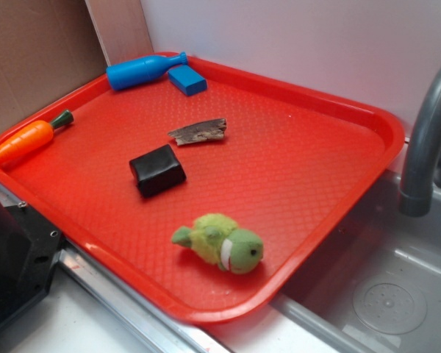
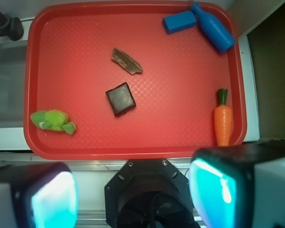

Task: Grab the carrot.

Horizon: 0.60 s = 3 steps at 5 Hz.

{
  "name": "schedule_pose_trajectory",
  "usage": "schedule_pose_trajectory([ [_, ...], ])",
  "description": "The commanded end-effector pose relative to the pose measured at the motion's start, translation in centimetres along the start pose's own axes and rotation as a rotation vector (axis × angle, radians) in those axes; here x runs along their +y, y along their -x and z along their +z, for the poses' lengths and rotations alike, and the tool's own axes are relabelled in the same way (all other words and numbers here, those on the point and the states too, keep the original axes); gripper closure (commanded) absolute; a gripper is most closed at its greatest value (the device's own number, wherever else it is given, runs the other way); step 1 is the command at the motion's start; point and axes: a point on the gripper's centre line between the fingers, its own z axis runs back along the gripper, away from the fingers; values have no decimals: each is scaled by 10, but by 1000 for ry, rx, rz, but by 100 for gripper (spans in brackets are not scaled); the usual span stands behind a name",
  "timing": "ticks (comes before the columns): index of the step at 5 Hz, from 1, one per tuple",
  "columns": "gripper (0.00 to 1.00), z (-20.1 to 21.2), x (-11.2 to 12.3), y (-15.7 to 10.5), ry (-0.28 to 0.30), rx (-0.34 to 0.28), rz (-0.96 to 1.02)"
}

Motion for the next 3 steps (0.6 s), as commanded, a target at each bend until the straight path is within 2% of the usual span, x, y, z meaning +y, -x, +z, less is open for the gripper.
schedule_pose_trajectory([
  [1,0,0,0,0,0,0,0],
  [2,0,-48,38,8,20,47,87],
  [3,0,-86,61,11,-20,48,142],
])
